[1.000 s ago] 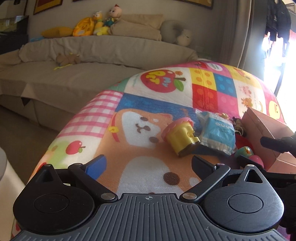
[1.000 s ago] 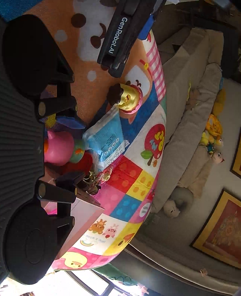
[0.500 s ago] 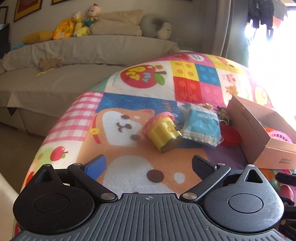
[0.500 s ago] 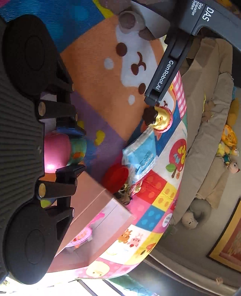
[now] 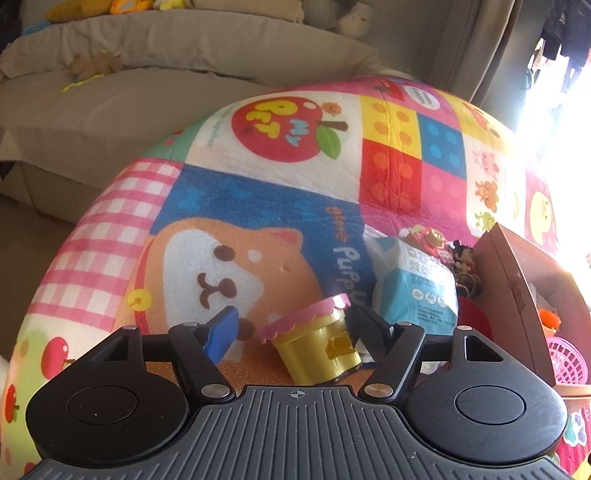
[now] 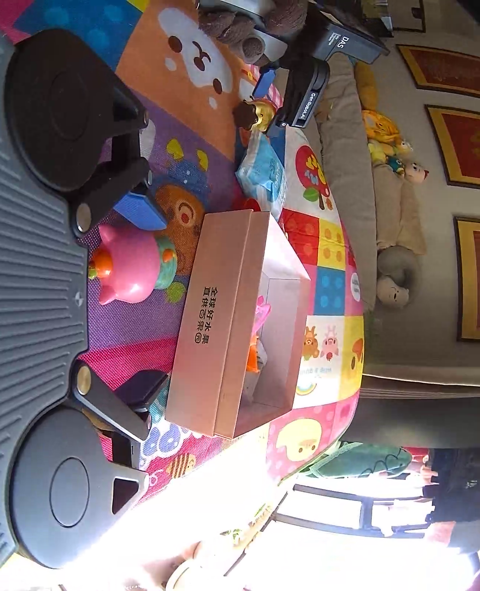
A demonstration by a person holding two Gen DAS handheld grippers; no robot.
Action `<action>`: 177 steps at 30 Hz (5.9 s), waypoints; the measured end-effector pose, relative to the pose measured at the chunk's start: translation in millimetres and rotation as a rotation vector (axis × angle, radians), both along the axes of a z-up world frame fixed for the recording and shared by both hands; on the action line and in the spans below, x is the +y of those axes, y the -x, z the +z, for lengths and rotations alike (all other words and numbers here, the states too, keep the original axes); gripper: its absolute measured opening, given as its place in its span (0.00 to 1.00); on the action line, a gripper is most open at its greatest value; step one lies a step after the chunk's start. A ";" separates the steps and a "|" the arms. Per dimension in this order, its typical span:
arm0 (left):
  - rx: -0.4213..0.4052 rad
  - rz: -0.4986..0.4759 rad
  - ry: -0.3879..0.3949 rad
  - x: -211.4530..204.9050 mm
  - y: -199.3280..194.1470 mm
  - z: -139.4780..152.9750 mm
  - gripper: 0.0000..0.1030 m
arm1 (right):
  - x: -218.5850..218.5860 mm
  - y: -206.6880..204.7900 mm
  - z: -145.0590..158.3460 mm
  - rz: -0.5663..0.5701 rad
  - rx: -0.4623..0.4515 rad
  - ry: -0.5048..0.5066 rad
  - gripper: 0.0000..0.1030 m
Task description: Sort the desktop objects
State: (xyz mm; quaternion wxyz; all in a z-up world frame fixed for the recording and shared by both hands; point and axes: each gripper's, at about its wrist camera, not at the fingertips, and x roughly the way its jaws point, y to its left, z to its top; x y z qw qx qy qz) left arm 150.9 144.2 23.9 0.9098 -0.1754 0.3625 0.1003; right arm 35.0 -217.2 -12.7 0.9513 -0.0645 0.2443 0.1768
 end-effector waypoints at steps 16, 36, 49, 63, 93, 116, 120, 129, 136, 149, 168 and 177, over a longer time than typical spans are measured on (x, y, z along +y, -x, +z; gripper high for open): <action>-0.193 -0.317 -0.342 -115.9 98.1 10.4 0.55 | -6.1 -4.5 -0.1 -0.022 0.017 -0.064 0.97; -0.106 -0.396 -0.253 -127.0 136.3 -14.1 0.83 | 20.0 -9.7 -4.4 0.067 0.065 0.061 0.84; -0.125 -0.364 -0.319 -134.2 112.3 -3.2 0.59 | 13.5 -6.3 0.4 0.103 0.131 0.066 0.47; -0.444 -0.477 -0.313 -190.1 14.7 103.5 0.66 | -56.0 -13.1 128.8 -0.055 -0.239 -0.065 0.47; -0.153 -0.214 -0.151 -92.6 65.0 -14.0 0.98 | 31.1 -138.8 101.2 0.048 0.129 -0.068 0.58; -0.155 -0.239 -0.036 -77.8 76.8 -14.9 1.00 | 261.4 -316.8 37.6 0.065 0.516 0.260 0.41; -0.169 -0.262 -0.043 -81.5 80.0 -13.0 1.00 | 248.4 -300.6 34.6 0.095 0.557 0.228 0.44; -0.188 -0.209 -0.063 -71.1 99.7 -6.8 1.00 | 196.9 -233.6 49.5 0.322 0.791 0.112 0.43; -0.201 -0.174 -0.076 -67.2 107.0 -8.4 1.00 | 191.3 -260.4 87.3 0.151 0.427 0.264 0.41; -0.238 -0.146 0.010 -52.1 111.2 -10.2 1.00 | 220.2 -302.0 31.2 0.057 0.435 0.442 0.30; -0.238 -0.307 -0.133 -91.7 134.8 -8.7 1.00 | 144.4 -142.7 76.7 0.351 0.503 0.144 0.30; -0.161 -0.389 -0.214 -122.7 138.2 -12.7 1.00 | 36.2 -90.7 99.4 0.242 0.387 -0.025 0.30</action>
